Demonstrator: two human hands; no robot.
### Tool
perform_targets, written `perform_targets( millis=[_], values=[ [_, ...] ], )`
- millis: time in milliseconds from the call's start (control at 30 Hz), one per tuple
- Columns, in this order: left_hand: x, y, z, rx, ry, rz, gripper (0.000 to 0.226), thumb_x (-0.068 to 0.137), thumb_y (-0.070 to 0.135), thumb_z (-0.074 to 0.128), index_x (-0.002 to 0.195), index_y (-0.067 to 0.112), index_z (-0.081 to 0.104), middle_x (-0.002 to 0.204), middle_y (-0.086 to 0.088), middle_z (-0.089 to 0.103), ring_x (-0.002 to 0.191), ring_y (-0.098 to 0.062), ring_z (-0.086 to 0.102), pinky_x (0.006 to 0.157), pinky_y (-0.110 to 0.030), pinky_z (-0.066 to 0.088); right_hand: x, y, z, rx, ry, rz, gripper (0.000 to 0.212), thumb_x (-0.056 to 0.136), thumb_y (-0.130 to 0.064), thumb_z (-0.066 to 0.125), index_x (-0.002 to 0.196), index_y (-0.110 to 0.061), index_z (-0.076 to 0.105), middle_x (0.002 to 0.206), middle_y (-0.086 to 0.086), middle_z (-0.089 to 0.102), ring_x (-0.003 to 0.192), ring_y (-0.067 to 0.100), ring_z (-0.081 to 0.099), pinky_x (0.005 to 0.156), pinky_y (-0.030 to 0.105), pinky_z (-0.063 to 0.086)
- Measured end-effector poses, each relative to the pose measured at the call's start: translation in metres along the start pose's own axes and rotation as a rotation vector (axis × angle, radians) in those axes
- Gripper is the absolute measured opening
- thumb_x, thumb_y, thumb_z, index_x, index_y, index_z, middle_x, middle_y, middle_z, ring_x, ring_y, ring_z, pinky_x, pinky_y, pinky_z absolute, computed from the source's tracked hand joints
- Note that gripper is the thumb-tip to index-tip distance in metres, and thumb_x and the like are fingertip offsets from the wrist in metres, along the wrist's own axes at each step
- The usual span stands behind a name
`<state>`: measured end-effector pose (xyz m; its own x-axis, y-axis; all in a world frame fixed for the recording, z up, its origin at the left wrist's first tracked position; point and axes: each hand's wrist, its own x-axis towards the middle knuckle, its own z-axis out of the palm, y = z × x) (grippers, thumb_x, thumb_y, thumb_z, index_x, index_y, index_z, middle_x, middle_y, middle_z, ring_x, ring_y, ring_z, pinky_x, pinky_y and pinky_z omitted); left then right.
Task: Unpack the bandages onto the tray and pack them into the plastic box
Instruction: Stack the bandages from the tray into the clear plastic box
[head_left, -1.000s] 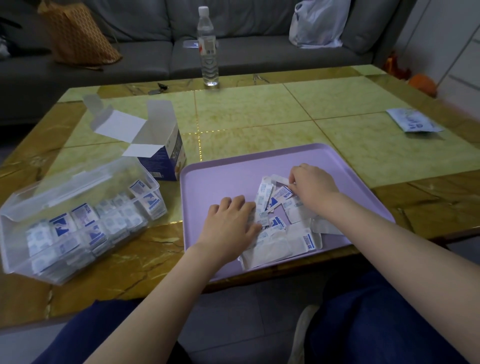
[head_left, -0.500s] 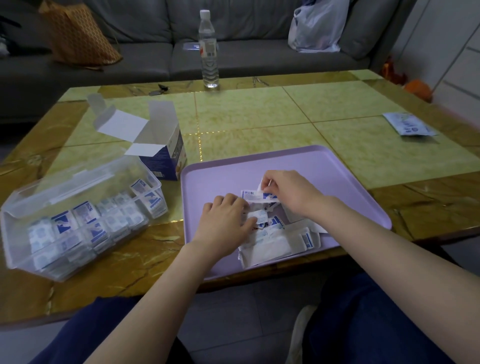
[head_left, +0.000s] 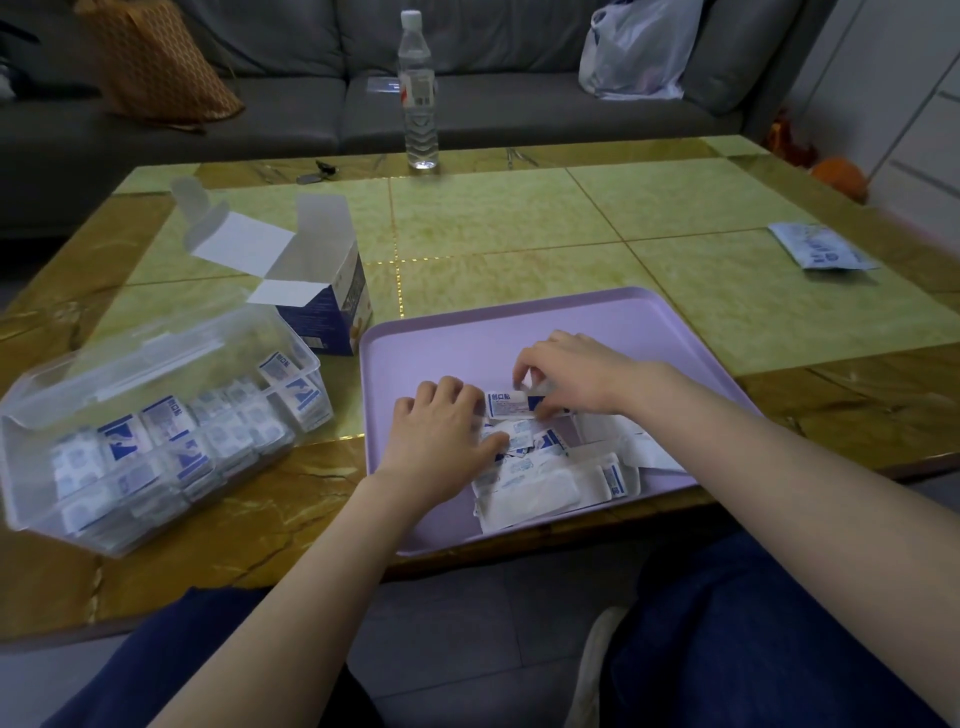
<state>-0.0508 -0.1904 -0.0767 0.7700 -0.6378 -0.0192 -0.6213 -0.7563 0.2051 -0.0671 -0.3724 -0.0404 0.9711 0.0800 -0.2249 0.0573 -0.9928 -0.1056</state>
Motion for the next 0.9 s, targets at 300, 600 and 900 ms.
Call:
perform_targets(
  millis=[300,600,900],
  values=[
    [-0.003,-0.002,0.001,-0.007,0.015,0.018,0.051,0.089,0.056,0.044,0.128,0.024,0.043,0.134,0.002,0.041,0.123,-0.020,0.035,0.101,-0.037,0.029,-0.004,0.000,0.004,0.066,-0.041,0.098,0.044,0.080,-0.030,0.071,0.116,-0.012,0.051,0.122,0.007,0.046,0.113,0.025,0.043,0.088,0.033,0.038],
    [-0.008,-0.004,0.001,-0.046,0.023,0.025,0.052,0.089,0.056,0.044,0.130,0.025,0.042,0.139,0.005,0.038,0.127,-0.017,0.032,0.103,-0.035,0.024,-0.006,-0.010,-0.004,-0.090,-0.084,0.124,0.046,0.079,-0.039,0.069,0.118,-0.023,0.050,0.120,0.007,0.045,0.116,0.025,0.040,0.090,0.036,0.033],
    [-0.008,-0.009,-0.008,-0.152,-0.047,0.022,0.066,0.090,0.053,0.047,0.142,0.019,0.028,0.143,-0.001,0.037,0.130,-0.020,0.032,0.104,-0.038,0.025,-0.011,-0.017,-0.011,-0.195,0.011,0.208,0.034,0.089,-0.039,0.057,0.115,-0.017,0.055,0.110,0.004,0.063,0.105,0.025,0.055,0.088,0.035,0.032]
  ],
)
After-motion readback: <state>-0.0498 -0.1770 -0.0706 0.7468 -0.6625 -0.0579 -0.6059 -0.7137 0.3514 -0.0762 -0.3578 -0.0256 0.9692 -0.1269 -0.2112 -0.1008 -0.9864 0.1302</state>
